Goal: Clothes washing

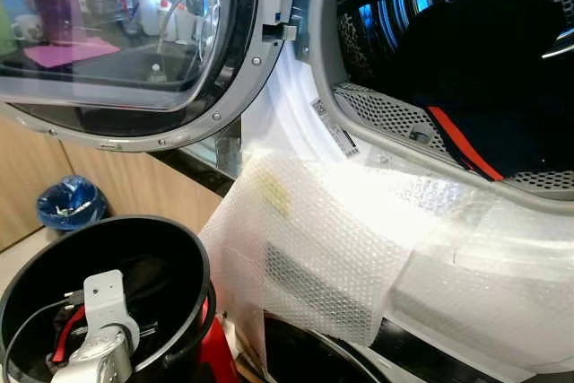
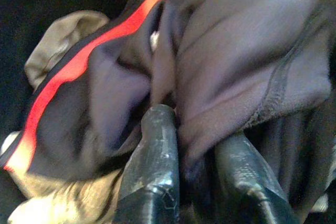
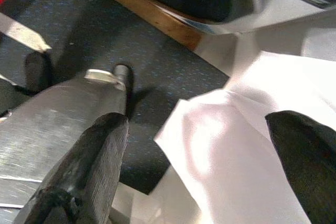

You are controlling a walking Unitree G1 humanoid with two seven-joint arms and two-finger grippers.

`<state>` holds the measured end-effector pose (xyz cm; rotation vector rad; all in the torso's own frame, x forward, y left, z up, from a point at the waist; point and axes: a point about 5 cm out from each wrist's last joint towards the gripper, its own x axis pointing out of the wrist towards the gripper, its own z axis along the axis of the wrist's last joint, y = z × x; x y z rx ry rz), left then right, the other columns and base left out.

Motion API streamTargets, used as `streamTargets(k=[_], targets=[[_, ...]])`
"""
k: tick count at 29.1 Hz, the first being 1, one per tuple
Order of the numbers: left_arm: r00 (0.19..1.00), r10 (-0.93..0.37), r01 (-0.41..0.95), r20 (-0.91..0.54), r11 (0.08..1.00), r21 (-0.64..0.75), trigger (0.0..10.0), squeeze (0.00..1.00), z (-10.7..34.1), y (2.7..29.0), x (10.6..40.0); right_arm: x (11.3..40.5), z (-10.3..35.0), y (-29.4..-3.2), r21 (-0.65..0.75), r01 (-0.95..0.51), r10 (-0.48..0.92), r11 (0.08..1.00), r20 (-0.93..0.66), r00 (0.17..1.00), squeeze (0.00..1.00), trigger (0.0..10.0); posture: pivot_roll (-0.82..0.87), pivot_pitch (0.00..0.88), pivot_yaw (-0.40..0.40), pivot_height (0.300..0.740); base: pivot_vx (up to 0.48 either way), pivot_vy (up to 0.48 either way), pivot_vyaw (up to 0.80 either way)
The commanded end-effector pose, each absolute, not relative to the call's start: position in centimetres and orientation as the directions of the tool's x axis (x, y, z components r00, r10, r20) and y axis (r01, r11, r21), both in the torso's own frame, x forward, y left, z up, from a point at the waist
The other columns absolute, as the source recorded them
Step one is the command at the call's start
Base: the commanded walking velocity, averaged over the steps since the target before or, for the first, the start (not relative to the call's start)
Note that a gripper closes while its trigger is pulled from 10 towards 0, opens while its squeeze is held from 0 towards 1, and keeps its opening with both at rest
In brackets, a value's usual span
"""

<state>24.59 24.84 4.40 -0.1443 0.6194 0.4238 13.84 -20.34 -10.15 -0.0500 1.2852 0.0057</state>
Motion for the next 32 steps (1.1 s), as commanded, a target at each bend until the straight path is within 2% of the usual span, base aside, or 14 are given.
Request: streamTargets(k=[1, 7, 9, 10, 13, 14, 32], targets=[[0.726, 0.333, -0.422, -0.602, 0.907, -0.008, 0.0, 0.0, 4.6, 24.9, 24.3, 14.1, -10.1, -20.2, -0.037, -0.022, -0.029, 0.999, -0.956, 0.291, 0.0, 10.0, 0.15, 0.0, -0.051, 0.74, 0.0, 0.0, 0.0], [0.731, 0.333, -0.414, -0.595, 0.91, 0.0, 0.0, 0.0, 4.7, 24.9, 24.3, 15.2, -9.8, -19.3, -0.023, -0.048, -0.006, 0.999, -0.947, 0.321, 0.0, 10.0, 0.15, 0.0, -0.054, 0.74, 0.0, 0.0, 0.0], [0.749, 0.327, -0.406, -0.576, 0.914, -0.009, 7.3, 0.0, 5.1, 24.8, 24.7, 15.5, -9.7, -19.3, -0.022, -0.051, -0.004, 0.998, -0.945, 0.326, 0.0, 10.0, 0.16, 0.0, -0.062, 0.74, 0.0, 0.0, 0.0], [0.767, 0.313, -0.394, -0.56, 0.919, -0.026, 10.0, 0.0, 5.4, 24.6, 25.0, 15.7, -9.6, -19.3, -0.024, -0.05, -0.006, 0.998, -0.944, 0.331, 0.0, 10.0, 0.16, 0.0, -0.066, 0.74, 0.0, 0.0, 0.0], [0.806, 0.275, -0.351, -0.524, 0.935, -0.049, 10.0, 0.0, 6.2, 24.2, 25.5, 16.0, -9.5, -19.5, -0.03, -0.05, -0.011, 0.998, -0.94, 0.34, 0.0, 10.0, 0.16, 0.0, -0.073, 0.74, 0.0, 0.0, 0.0], [0.807, 0.27, -0.343, -0.525, 0.938, -0.045, 10.0, 1.0, 6.2, 24.2, 25.5, 16.1, -9.4, -19.6, -0.032, -0.052, -0.012, 0.998, -0.94, 0.341, 0.0, 10.0, 0.16, 0.0, -0.076, 0.74, 0.0, 0.0, 0.0], [0.789, 0.206, -0.254, -0.579, 0.967, -0.003, 10.0, 1.0, 6.1, 25.6, 24.5, 16.2, -9.3, -20.2, -0.043, -0.052, -0.022, 0.998, -0.94, 0.34, 0.0, 10.0, 0.16, 0.0, -0.097, 0.74, 0.0, 0.0, 0.0]])
